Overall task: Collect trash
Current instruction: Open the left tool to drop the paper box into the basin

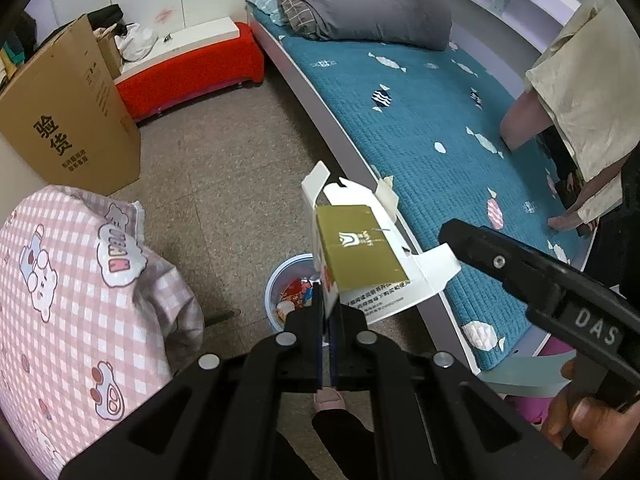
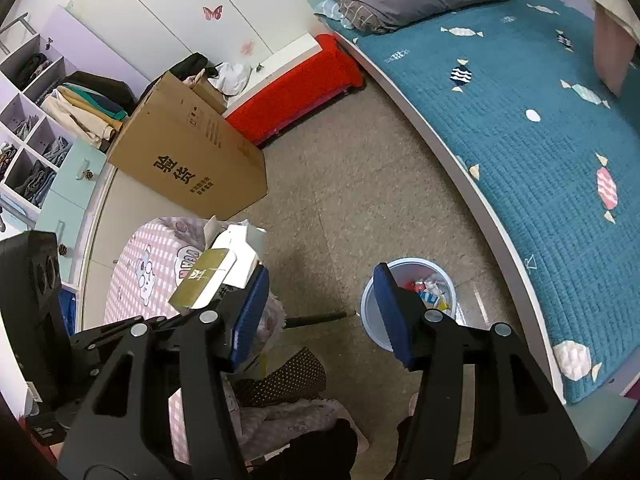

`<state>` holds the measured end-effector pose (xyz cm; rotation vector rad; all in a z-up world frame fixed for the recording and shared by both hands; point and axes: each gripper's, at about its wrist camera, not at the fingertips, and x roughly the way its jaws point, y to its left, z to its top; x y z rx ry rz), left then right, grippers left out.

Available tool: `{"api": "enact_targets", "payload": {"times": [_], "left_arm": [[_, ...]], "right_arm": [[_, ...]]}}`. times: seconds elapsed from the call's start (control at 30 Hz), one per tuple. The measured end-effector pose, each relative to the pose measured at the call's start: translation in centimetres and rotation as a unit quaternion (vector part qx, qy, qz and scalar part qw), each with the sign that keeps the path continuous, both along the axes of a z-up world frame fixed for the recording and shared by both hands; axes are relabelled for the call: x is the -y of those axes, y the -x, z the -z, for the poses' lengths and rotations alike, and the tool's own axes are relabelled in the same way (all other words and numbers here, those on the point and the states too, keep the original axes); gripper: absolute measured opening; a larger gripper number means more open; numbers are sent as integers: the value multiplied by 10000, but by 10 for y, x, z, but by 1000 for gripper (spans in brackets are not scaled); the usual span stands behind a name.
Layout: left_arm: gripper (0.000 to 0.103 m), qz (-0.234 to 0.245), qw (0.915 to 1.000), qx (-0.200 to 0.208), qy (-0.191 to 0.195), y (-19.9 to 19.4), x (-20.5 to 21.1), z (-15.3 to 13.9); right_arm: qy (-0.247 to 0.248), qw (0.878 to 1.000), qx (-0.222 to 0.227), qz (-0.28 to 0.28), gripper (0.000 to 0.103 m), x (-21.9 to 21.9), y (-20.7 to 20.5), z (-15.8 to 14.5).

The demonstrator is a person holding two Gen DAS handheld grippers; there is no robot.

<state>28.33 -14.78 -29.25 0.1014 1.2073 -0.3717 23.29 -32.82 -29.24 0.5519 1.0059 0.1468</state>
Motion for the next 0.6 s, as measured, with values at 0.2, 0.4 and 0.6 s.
{"api": "enact_targets", "payload": {"times": [0.2,0.4,0.6], "left_arm": [[2,74,10000,30,-21,-4,10,-1],[2,142,9999,45,-8,-6,21,-1],[2,221,9997,124,13,-9,31,-5]], "right_arm": [[48,10000,16,72,54,7,5,-1],[61,9998,22,197,54,14,12,-3],[81,9995,58,292,54,17,16,-7]]}}
